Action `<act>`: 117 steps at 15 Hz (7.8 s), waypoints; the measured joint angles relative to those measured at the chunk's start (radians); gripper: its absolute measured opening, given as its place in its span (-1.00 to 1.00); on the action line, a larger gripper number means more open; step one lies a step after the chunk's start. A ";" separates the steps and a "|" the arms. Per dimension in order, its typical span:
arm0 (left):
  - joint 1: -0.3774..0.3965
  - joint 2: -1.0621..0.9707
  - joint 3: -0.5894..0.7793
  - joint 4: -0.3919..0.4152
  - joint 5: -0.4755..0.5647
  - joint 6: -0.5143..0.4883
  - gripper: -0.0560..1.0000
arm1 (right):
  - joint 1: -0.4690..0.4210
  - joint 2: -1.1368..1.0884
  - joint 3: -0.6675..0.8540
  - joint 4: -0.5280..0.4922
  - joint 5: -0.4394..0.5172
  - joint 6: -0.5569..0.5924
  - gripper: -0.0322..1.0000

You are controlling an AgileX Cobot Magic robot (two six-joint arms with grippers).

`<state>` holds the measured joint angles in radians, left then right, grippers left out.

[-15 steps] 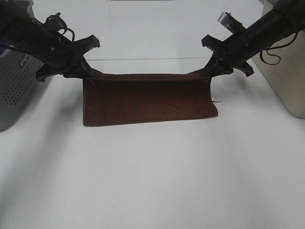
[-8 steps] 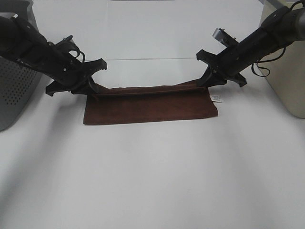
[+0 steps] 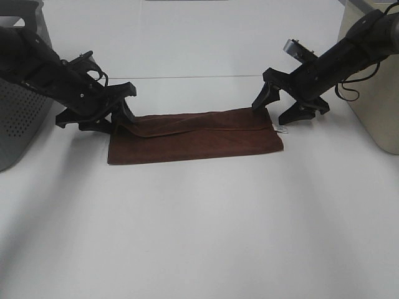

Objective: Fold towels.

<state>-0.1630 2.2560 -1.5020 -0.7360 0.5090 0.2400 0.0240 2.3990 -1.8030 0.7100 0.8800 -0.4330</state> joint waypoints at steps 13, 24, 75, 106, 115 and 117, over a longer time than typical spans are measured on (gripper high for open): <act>0.005 -0.024 -0.004 0.184 0.106 -0.226 0.63 | -0.001 0.000 -0.003 -0.052 0.160 0.032 0.62; 0.005 0.042 -0.018 -0.026 0.122 -0.004 -0.66 | -0.001 -0.110 -0.015 -0.240 0.194 0.131 0.62; -0.022 0.031 -0.388 0.029 0.331 -0.089 0.48 | 0.100 0.088 -0.015 0.409 0.015 -0.131 0.62; -0.020 -1.580 0.792 0.624 0.647 -0.250 0.48 | 0.093 -1.496 1.163 -0.475 0.218 0.218 0.62; -0.020 -1.965 0.975 0.608 0.594 -0.166 0.48 | 0.093 -1.967 1.291 -0.530 0.191 0.216 0.62; -0.020 -1.965 1.001 0.593 0.555 -0.149 0.48 | 0.093 -1.990 1.291 -0.532 0.191 0.216 0.62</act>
<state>-0.1830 0.2910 -0.5010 -0.1430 1.0640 0.0910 0.1170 0.4090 -0.5120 0.1780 1.0710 -0.2170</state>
